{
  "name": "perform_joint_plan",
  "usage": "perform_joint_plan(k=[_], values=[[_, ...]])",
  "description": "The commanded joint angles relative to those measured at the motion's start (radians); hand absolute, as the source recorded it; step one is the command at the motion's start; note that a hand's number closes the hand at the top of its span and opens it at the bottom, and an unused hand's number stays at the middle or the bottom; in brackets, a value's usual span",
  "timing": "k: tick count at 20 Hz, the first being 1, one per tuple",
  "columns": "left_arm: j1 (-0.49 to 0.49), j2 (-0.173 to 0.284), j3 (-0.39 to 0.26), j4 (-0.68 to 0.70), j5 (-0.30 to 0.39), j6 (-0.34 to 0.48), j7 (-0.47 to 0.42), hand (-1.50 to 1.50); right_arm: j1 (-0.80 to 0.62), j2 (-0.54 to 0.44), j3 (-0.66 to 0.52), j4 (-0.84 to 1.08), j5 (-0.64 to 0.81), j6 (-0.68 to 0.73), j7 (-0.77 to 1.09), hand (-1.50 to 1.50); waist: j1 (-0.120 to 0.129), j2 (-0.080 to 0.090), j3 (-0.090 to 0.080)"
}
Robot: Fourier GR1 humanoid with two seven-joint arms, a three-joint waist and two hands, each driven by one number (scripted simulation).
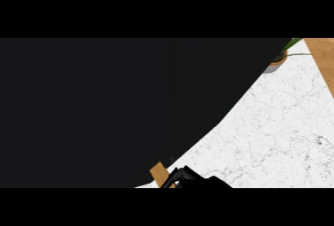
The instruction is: Pick up the bottled water, place it into the cabinet and close the cabinet
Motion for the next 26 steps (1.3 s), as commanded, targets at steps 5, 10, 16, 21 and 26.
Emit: perform_joint_plan(k=[5, 10, 16, 21, 26], values=[[0.160, 0.000, 0.151, -0.044, 0.137, -0.157, -0.029, -1.50, -0.404, 0.031, -0.101, 0.240, -0.214, -0.176, 0.107, 1.50, -0.007, -0.003, 0.001], [0.150, -0.033, 0.178, -0.023, 0.155, -0.193, -0.025, -1.50, -0.547, 0.031, -0.326, 0.388, -0.423, -0.109, 0.054, 1.50, -0.021, 0.002, 0.002], [0.161, -0.001, 0.336, 0.001, 0.310, -0.261, 0.024, -1.50, -0.722, 0.031, -0.412, 0.622, -0.453, -0.061, 0.012, 1.50, -0.032, 0.001, 0.002], [0.176, -0.020, 0.385, 0.050, 0.327, -0.331, 0.042, -1.50, -0.829, -0.019, -0.523, 0.804, -0.493, 0.078, 0.005, 1.50, -0.033, 0.002, 0.002], [0.166, -0.086, 0.375, 0.048, 0.284, -0.350, 0.057, -1.50, -0.918, 0.015, -0.527, 0.933, -0.464, 0.116, -0.044, 1.50, -0.030, 0.003, 0.002]])
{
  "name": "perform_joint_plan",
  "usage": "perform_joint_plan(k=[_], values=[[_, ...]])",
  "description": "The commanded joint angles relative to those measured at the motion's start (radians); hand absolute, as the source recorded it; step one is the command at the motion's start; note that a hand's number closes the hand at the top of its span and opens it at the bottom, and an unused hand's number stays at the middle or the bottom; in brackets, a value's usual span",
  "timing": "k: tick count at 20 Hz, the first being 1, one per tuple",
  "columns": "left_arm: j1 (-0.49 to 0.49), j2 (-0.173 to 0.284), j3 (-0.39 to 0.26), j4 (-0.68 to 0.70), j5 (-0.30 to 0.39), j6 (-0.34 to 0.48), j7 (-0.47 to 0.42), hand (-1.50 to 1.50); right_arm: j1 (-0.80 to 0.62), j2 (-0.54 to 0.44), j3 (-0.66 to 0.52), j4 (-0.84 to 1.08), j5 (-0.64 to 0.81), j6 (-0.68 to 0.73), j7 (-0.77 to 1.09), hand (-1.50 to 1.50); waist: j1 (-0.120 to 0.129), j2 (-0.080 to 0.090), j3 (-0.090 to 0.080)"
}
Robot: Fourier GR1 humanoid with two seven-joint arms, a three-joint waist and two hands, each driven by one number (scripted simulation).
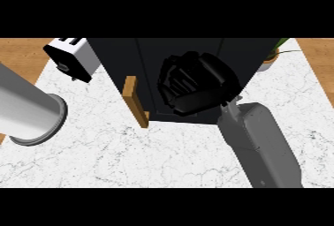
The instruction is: Pick up the bottled water, place it into the cabinet and close the cabinet
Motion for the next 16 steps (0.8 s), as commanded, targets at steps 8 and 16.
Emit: perform_joint_plan(k=[8, 16], values=[[0.009, 0.014, 0.048, -0.033, 0.083, -0.024, 0.078, -1.50, -0.197, 0.026, -0.098, 0.267, 0.013, 0.033, -0.052, 1.50, 0.025, 0.025, -0.006], [-0.019, -0.014, 0.044, -0.015, 0.055, -0.050, 0.096, -1.50, -0.231, 0.035, -0.063, 0.267, -0.059, 0.043, -0.020, 1.50, 0.033, 0.024, -0.007]])
